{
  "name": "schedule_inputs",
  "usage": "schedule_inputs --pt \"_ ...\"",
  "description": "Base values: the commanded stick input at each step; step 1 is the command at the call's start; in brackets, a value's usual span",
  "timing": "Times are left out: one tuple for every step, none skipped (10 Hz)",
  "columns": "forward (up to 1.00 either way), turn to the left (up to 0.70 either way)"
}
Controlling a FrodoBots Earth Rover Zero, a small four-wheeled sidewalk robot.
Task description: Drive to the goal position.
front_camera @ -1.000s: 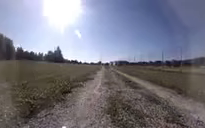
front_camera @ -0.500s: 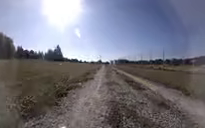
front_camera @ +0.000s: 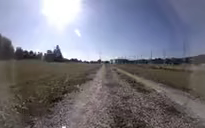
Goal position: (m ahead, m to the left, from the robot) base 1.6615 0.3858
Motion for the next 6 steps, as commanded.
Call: schedule_inputs --pt "0.50 0.00" --pt "0.50 0.00" --pt "0.50 0.00" --pt "0.50 0.00" --pt "0.50 0.00" --pt "0.50 0.00"
